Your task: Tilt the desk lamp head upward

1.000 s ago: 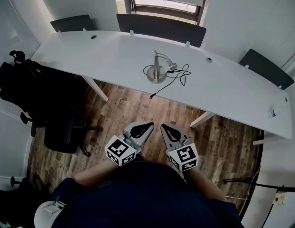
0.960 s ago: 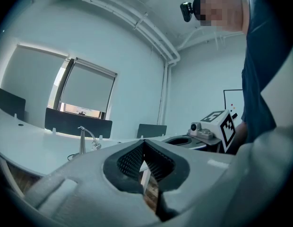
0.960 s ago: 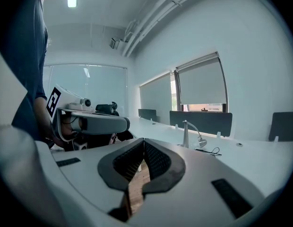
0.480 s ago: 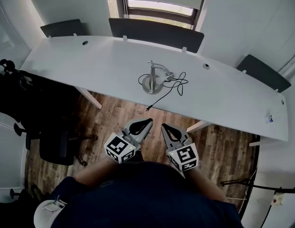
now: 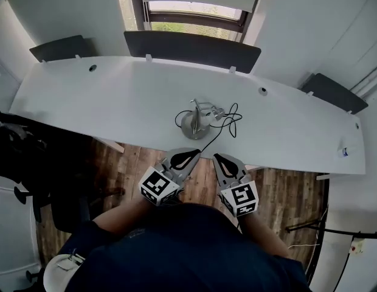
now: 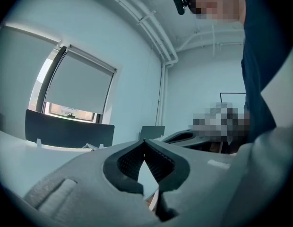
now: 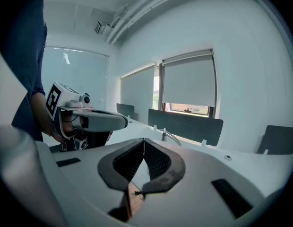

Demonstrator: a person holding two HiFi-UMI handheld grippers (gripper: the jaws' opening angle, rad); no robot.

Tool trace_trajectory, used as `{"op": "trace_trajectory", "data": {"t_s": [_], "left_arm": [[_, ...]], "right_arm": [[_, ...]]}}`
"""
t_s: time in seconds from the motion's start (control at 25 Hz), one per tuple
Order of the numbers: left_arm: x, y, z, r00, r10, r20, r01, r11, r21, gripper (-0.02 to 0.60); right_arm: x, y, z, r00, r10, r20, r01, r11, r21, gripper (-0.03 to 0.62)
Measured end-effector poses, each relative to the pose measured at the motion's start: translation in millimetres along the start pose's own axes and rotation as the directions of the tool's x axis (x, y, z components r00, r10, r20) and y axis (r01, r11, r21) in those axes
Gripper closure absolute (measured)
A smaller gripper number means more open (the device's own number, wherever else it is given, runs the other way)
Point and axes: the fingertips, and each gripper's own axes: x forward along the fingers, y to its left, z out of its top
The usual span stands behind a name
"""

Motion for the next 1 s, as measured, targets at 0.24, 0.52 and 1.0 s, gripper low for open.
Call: {"op": "trace_trajectory", "data": {"t_s": [0.24, 0.52, 1.0], "left_arm": [[16.3, 44.8, -14.8, 0.999, -0.036, -0.032, 0.036, 0.999, -0.012, 0.575], [36.8, 83.1, -24.6, 0.998, 0.032, -0.049, -0.032, 0.999, -0.008, 0.575], [69.0, 129.4, -65.6, 0.972, 0.164, -0.166, -0.166, 0.986, 0.002, 0.574]], "right_arm": [[39.0, -28.1, 6.4, 0.996, -0.086, -0.002, 0.086, 0.996, 0.013, 0.583], [66.5, -53.0, 3.0, 0.997, -0.077, -0.020, 0.077, 0.997, -0.008, 0.583], [106.0, -102.0, -27.0, 0.994, -0.052, -0.101, 0.044, 0.995, -0.085, 0.582]]}}
